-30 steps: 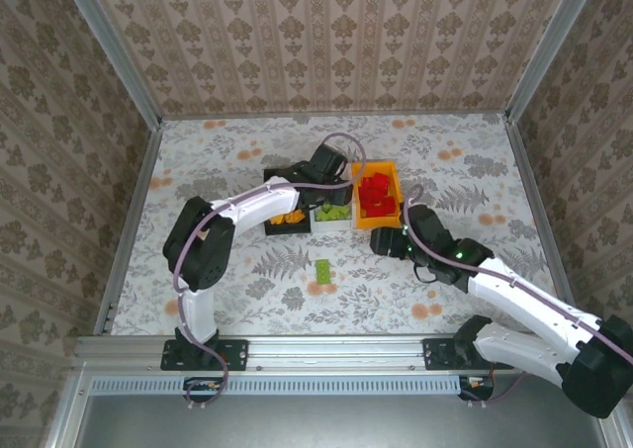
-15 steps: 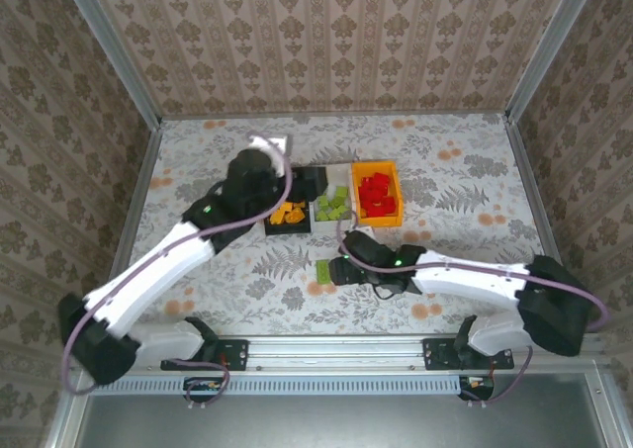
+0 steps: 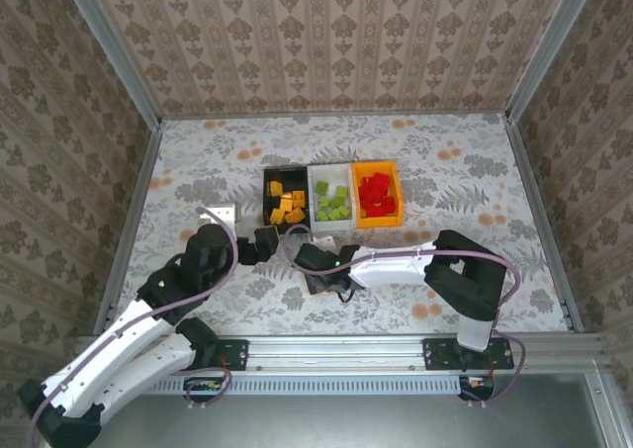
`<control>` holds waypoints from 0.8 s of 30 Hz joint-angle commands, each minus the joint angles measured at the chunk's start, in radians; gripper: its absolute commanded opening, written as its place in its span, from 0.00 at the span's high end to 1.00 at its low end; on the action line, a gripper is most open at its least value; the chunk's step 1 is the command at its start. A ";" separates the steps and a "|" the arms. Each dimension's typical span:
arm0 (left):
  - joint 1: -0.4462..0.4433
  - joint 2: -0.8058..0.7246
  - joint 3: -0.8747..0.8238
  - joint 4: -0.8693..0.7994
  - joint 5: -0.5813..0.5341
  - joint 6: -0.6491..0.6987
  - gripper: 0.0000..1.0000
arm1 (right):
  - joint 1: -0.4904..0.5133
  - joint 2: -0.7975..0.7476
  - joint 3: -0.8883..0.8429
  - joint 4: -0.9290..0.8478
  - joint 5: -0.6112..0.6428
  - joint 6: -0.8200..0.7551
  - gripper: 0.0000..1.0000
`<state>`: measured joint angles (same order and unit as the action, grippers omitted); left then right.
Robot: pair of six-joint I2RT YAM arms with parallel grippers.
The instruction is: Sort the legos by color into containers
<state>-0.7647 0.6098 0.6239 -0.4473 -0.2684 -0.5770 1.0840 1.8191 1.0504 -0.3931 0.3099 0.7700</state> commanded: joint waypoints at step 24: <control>0.019 -0.092 -0.090 -0.048 -0.023 -0.059 0.00 | -0.259 -0.366 0.021 -0.018 -0.046 -0.215 0.73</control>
<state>-0.7551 0.5377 0.5442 -0.4850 -0.2886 -0.6113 0.8791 1.3804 0.9897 -0.4015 0.3050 0.6254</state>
